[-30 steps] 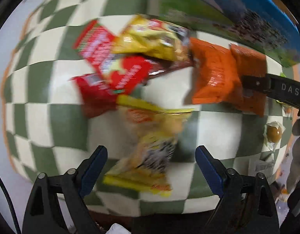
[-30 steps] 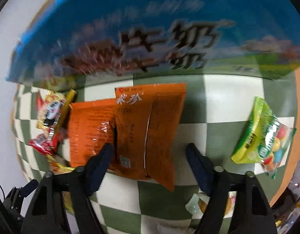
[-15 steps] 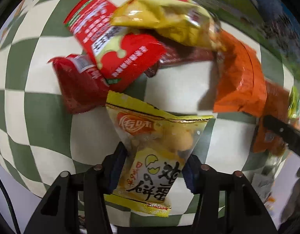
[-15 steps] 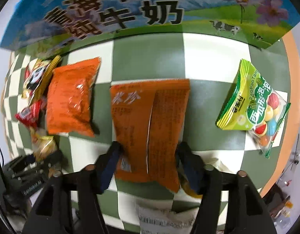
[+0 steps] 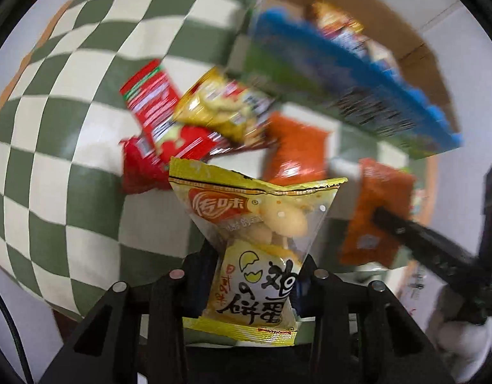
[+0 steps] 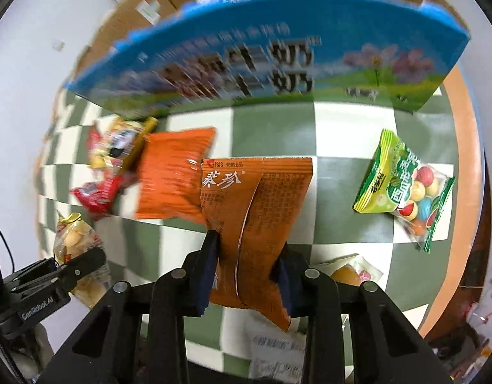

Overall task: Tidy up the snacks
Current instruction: 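Lower both bags into the box beside the noodle pack and release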

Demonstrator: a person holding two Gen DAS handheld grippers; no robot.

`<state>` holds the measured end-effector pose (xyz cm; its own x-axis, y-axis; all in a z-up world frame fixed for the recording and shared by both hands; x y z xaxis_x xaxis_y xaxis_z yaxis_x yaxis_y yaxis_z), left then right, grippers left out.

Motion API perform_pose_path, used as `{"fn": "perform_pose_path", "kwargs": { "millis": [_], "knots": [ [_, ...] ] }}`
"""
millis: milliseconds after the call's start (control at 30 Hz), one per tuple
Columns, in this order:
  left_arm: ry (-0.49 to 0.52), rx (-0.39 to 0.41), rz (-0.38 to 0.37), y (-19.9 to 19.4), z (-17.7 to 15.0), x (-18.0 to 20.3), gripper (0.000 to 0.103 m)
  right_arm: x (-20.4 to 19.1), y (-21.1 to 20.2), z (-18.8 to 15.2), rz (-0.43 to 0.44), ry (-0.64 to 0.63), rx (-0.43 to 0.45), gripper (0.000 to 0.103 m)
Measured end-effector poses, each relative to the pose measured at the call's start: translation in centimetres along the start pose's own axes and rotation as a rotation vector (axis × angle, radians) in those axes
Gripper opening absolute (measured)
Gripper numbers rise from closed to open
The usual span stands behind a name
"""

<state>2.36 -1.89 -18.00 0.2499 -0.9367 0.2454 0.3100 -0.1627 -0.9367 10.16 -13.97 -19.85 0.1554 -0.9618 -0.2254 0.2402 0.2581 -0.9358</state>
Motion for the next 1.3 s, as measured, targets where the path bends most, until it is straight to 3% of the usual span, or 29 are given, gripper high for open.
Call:
{"fn": "perform_pose_path", "kwargs": {
  "millis": [100, 233, 367, 467, 567, 733, 933, 1267, 1300],
  "knots": [
    [0.011, 0.044, -0.048, -2.8, 1.2, 1.5, 0.035, -0.1, -1.8, 0.7, 0.045, 0.014, 0.020, 0.035],
    [0.039, 0.108, -0.106, -5.6, 7.2, 3.0, 0.035, 0.6, -5.5, 2.1, 0.112, 0.031, 0.073, 0.035],
    [0.103, 0.174, -0.121, -6.1, 13.6, 6.7, 0.035, 1.2, -11.1, 6.1, 0.159, 0.025, 0.172, 0.035],
    [0.145, 0.203, -0.104, -5.3, 18.5, 8.5, 0.035, 1.9, -13.9, 9.9, 0.143, 0.008, 0.245, 0.035],
    [0.179, 0.198, -0.070, -4.1, 22.8, 10.0, 0.036, 3.7, -15.0, 14.7, 0.056, -0.016, 0.309, 0.035],
    [0.201, 0.142, 0.010, 0.4, 28.9, 10.8, 0.036, 6.1, -13.2, 20.9, -0.071, -0.040, 0.322, 0.035],
    [0.231, 0.075, 0.114, 6.0, 32.7, 10.3, 0.036, 8.7, -9.1, 25.9, -0.177, -0.058, 0.279, 0.035],
    [0.211, -0.013, 0.153, 11.1, 34.1, 9.1, 0.036, 10.4, -3.2, 28.7, -0.282, -0.080, 0.211, 0.035],
    [0.202, -0.027, 0.143, 11.6, 34.2, 8.9, 0.040, 10.5, -2.6, 28.9, -0.288, -0.078, 0.202, 0.035]
  ]
}}
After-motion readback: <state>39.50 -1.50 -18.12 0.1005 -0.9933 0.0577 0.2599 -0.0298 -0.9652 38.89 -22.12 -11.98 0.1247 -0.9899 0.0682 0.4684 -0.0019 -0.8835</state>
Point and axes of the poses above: each gripper's, at about its wrist camera, not at the fingertips, and y roughly the way its jaws point, x to its right, z to its top, the point moved 5 cm from there along y, roughly the way its jaws point, and after that the axes turned 7 degrees about x, right-handed, at the moved point
